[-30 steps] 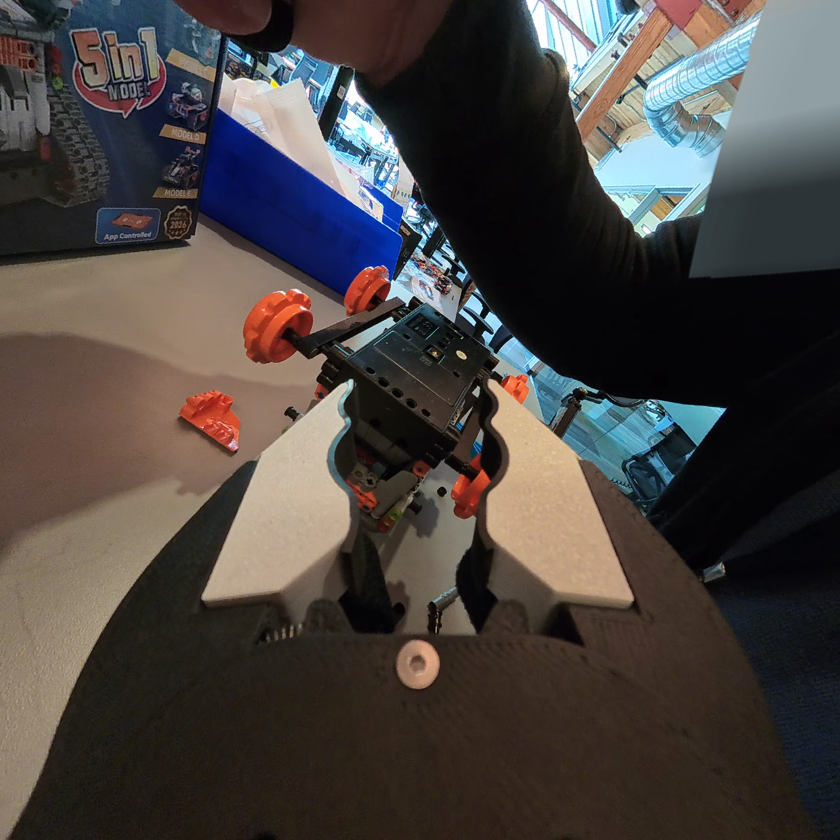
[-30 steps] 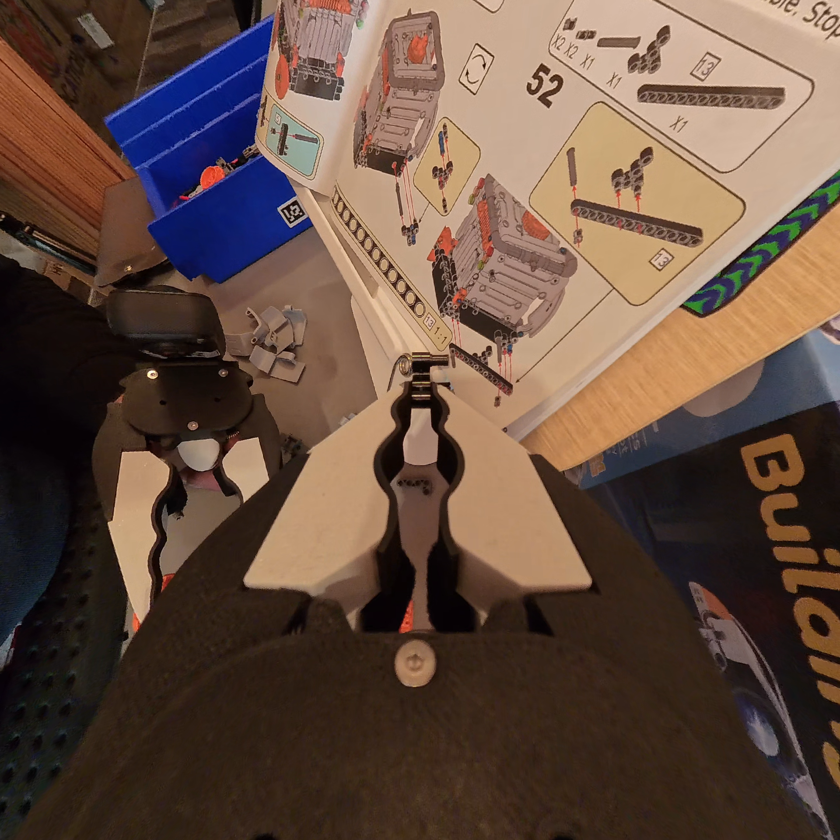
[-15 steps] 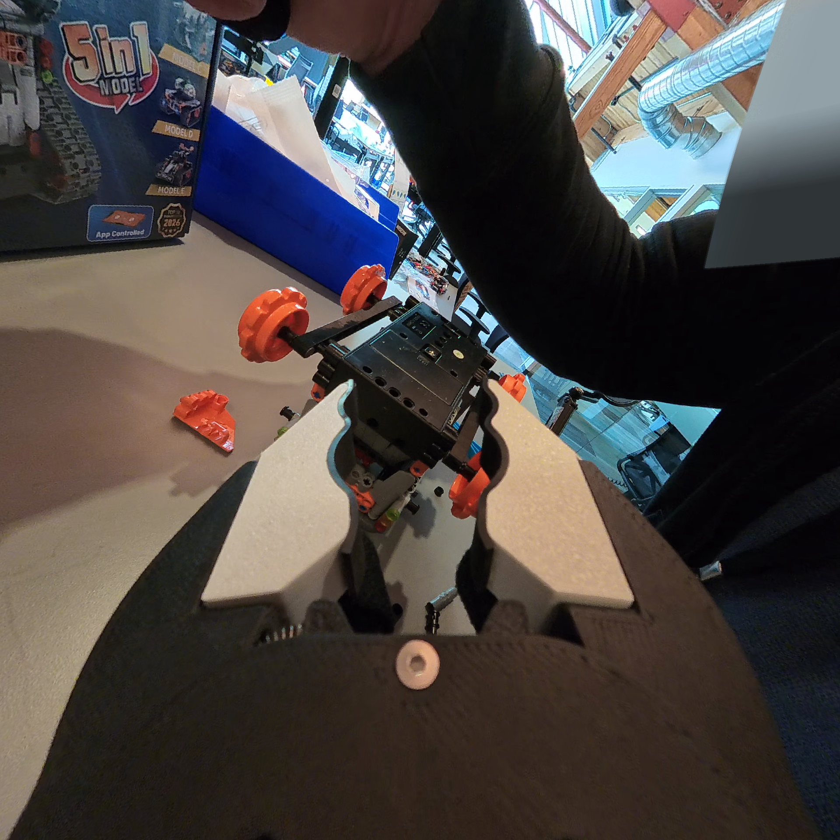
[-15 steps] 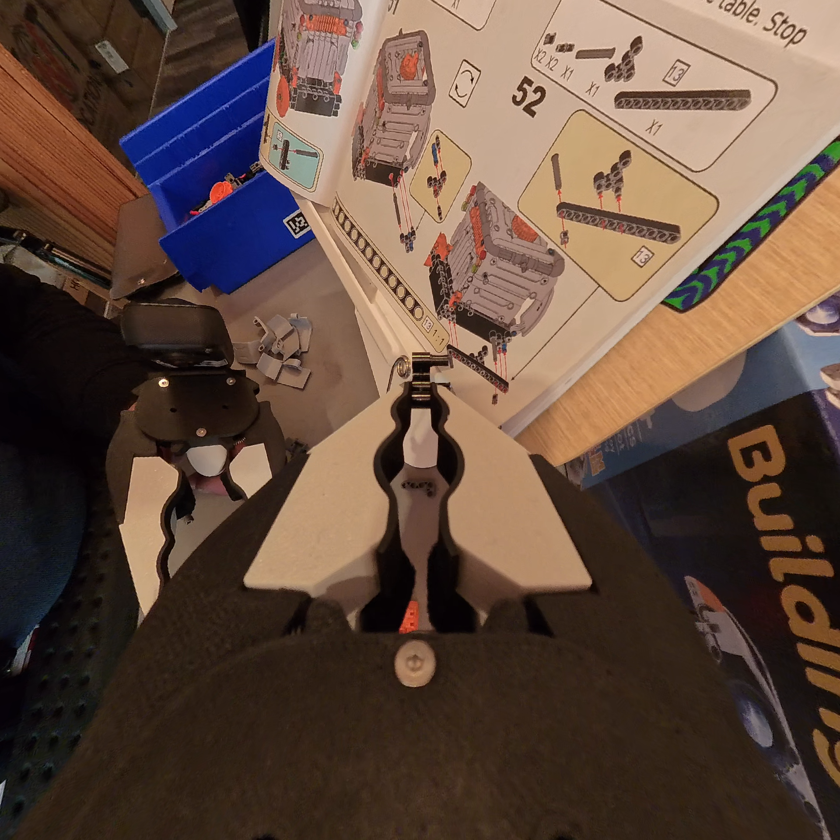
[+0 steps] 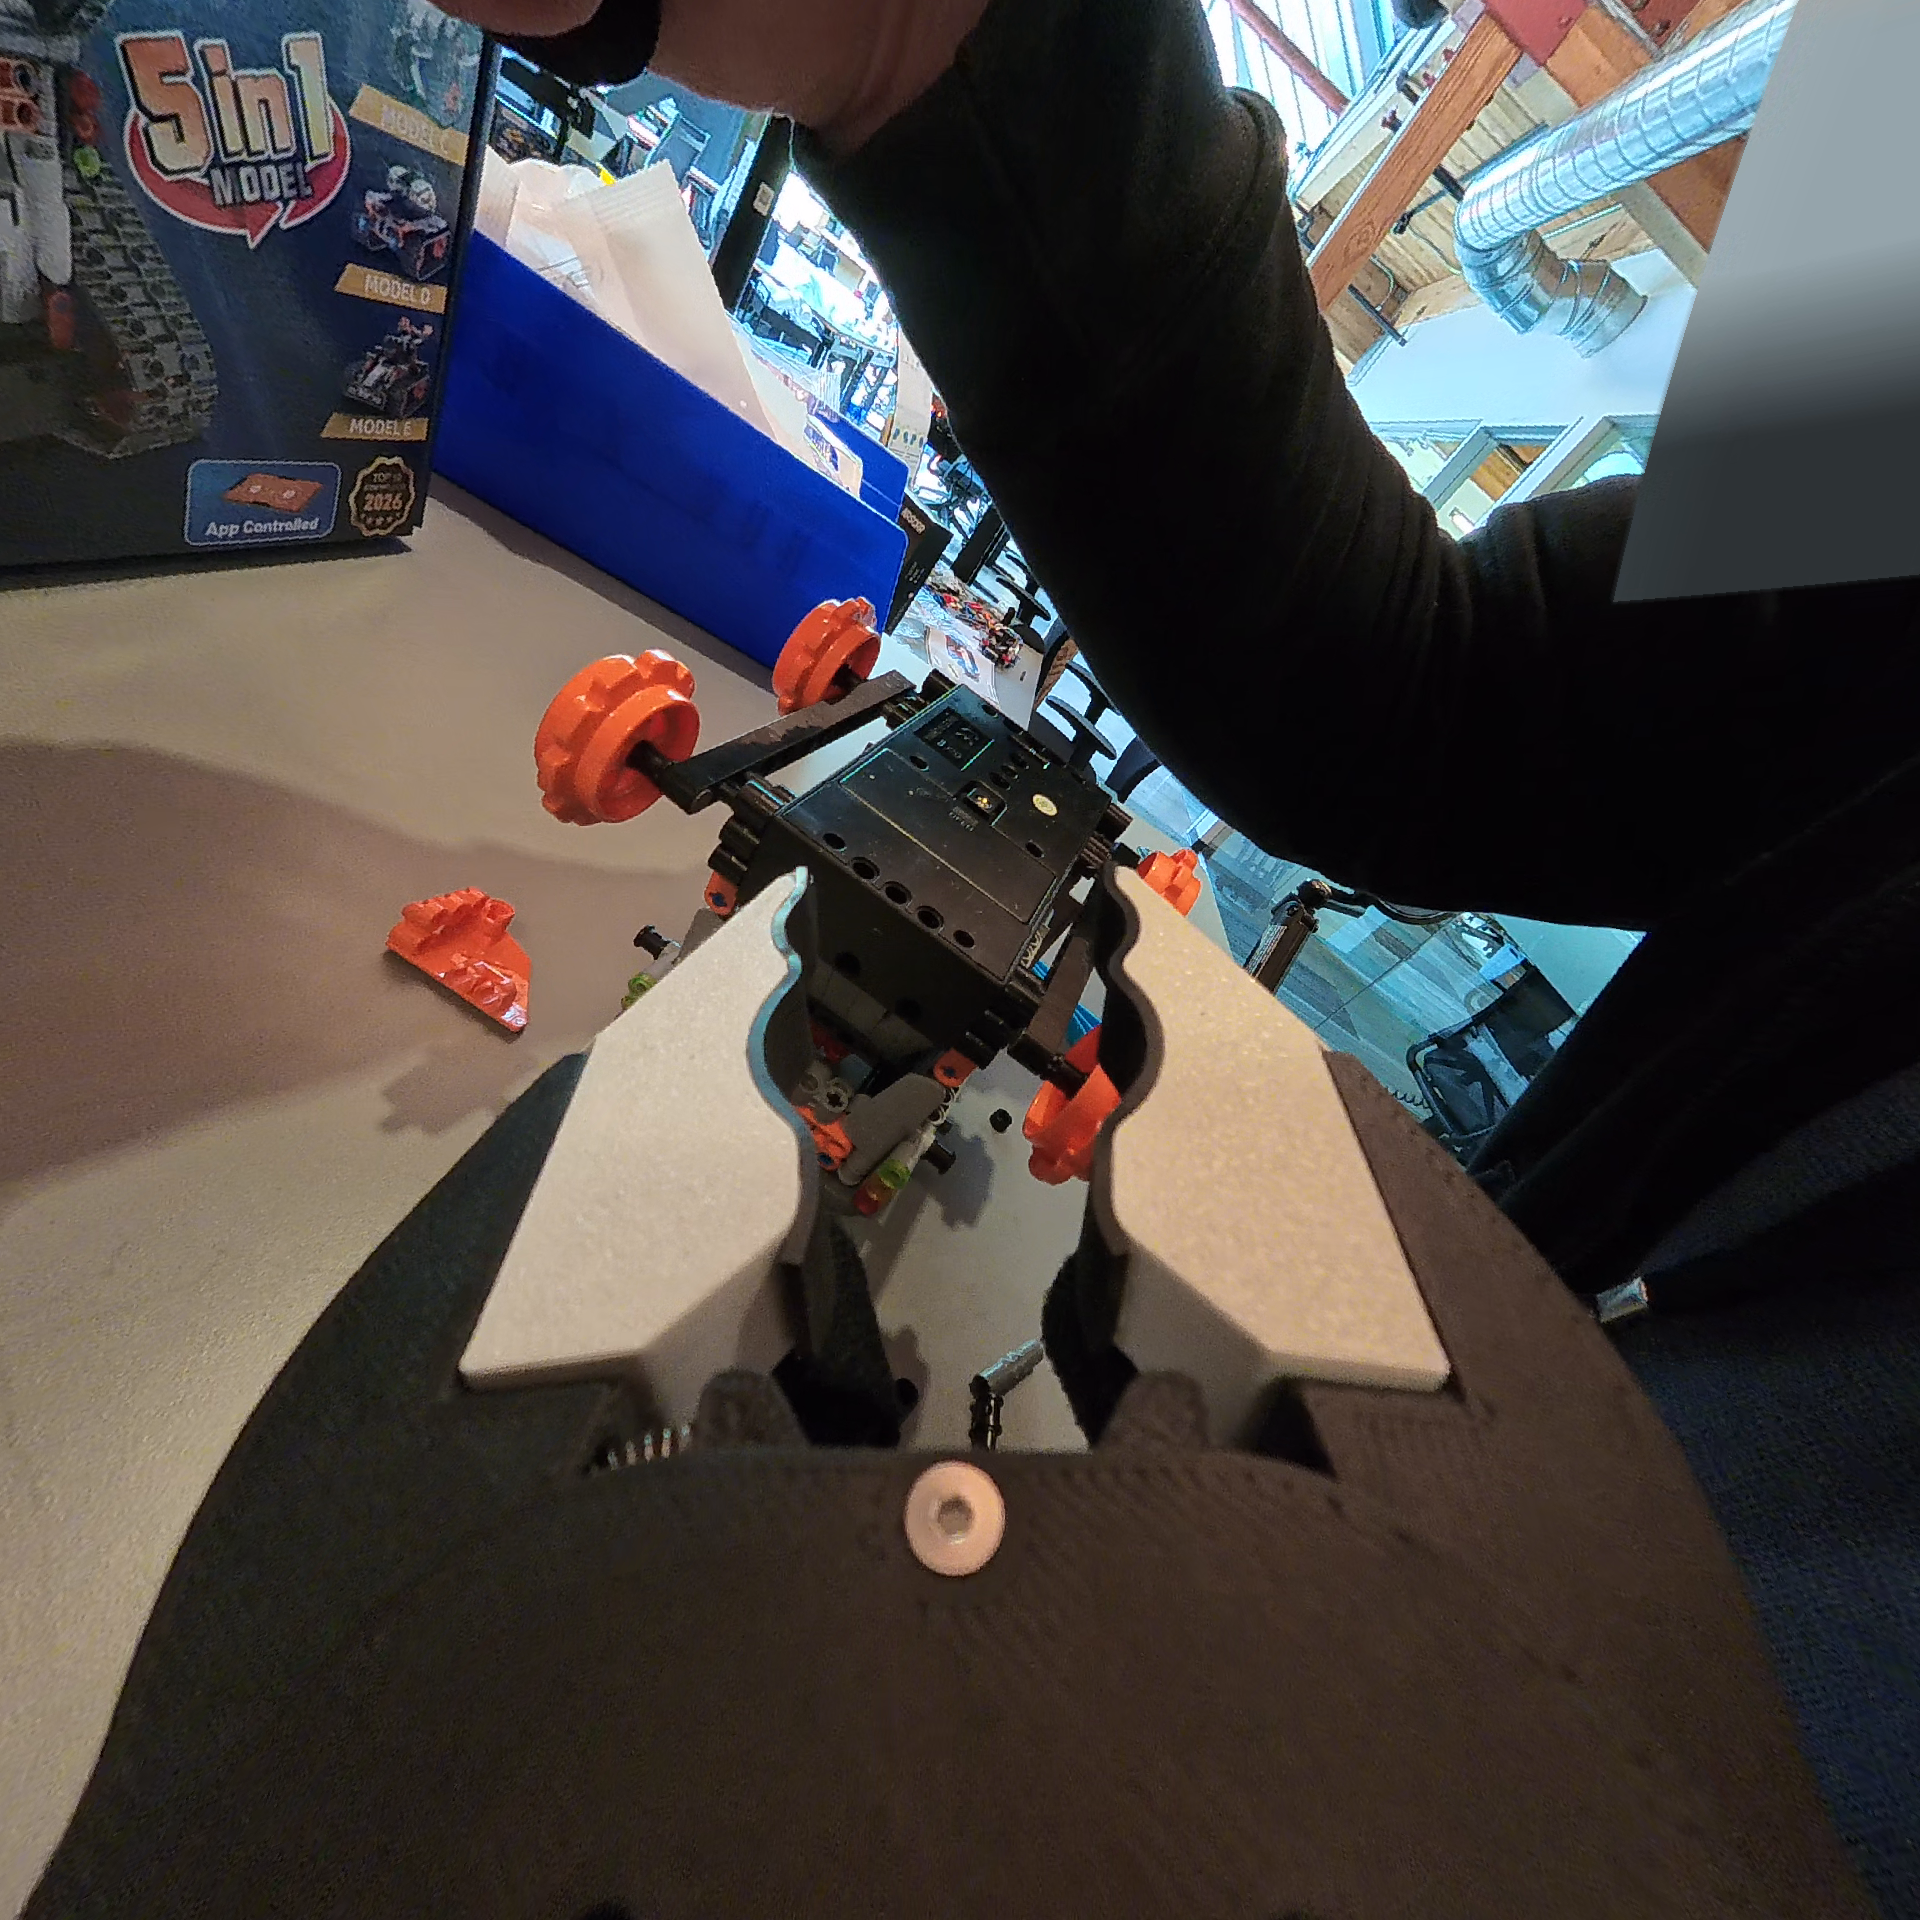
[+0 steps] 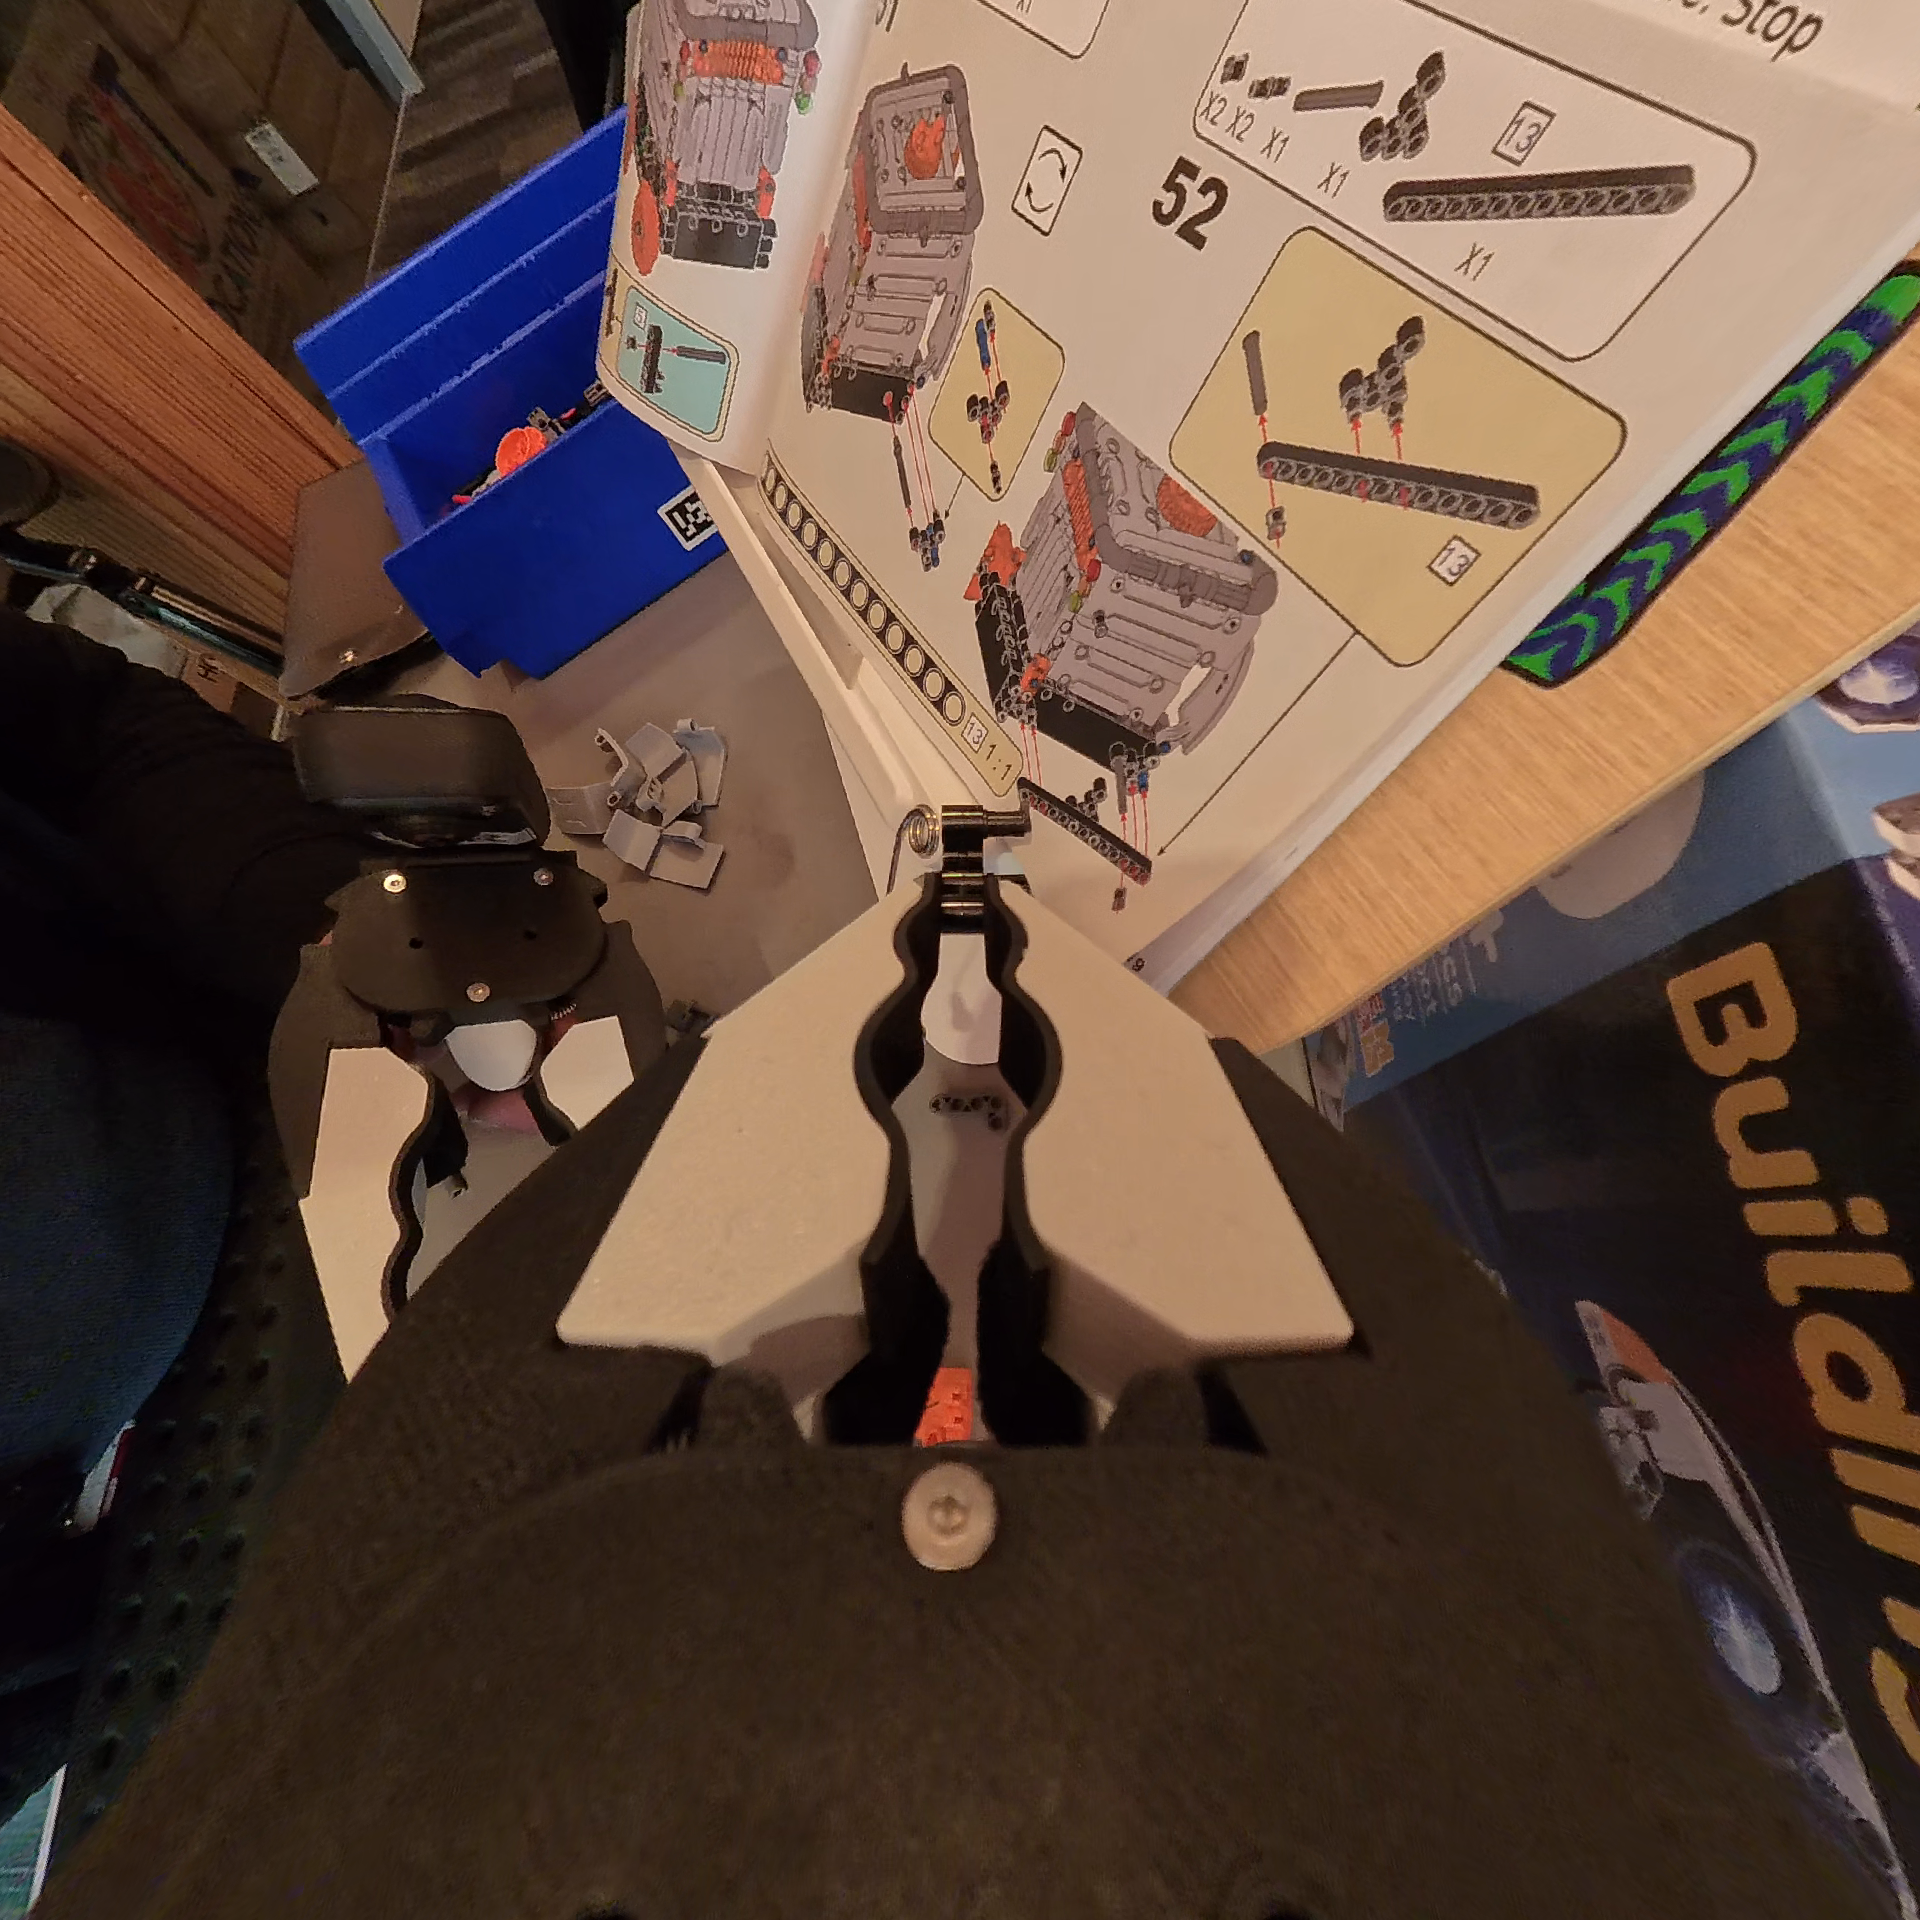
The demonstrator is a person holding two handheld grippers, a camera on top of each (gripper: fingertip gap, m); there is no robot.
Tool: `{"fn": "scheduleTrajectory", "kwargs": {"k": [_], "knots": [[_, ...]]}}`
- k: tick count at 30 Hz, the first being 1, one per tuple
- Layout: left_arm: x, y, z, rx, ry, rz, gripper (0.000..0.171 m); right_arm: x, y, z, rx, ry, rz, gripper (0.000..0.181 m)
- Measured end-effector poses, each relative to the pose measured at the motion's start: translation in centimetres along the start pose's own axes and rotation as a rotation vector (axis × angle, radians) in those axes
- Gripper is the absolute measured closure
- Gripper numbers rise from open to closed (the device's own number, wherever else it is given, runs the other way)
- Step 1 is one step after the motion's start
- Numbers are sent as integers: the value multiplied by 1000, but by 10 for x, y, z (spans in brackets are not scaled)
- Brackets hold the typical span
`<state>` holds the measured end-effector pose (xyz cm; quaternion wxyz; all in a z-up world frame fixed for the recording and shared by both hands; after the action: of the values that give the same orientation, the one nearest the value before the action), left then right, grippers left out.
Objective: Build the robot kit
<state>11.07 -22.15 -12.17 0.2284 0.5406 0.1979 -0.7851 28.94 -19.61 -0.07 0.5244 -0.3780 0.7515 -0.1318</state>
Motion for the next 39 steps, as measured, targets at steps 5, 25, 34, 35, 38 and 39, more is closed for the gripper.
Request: {"fn": "scheduleTrajectory", "kwargs": {"k": [5, 25, 34, 35, 38, 39], "knots": [[0, 0, 0, 0, 0, 1, 119, -1, -4, 0, 1, 8, 13, 176], [-2, 2, -1, -11, 4, 0, 118, 75, -68, -15, 88, 79, -22, 176], [-23, 20, -12, -44, 115, -119, 106, 134, -80, -23, 92, 190, 54, 177], [-23, 23, -12, -33, 119, -150, 103, 137, -81, -25, 90, 196, 63, 176], [-21, 27, -13, -23, 105, -174, 97, 143, -82, -27, 87, 206, 82, 177], [-22, 27, -12, -21, 97, -175, 97, 145, -83, -28, 88, 207, 86, 177]]}}
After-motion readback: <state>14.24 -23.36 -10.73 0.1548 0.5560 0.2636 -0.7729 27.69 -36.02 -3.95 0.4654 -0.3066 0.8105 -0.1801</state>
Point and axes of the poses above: each gripper's, where its closed fingertips meet, y out along the fingers, x out of its underside, z = x × y across the jaws, the point moved 9 cm from there along -y, back along the fingers, and after that the axes turned 14 degrees about y, right-handed, at the moved point
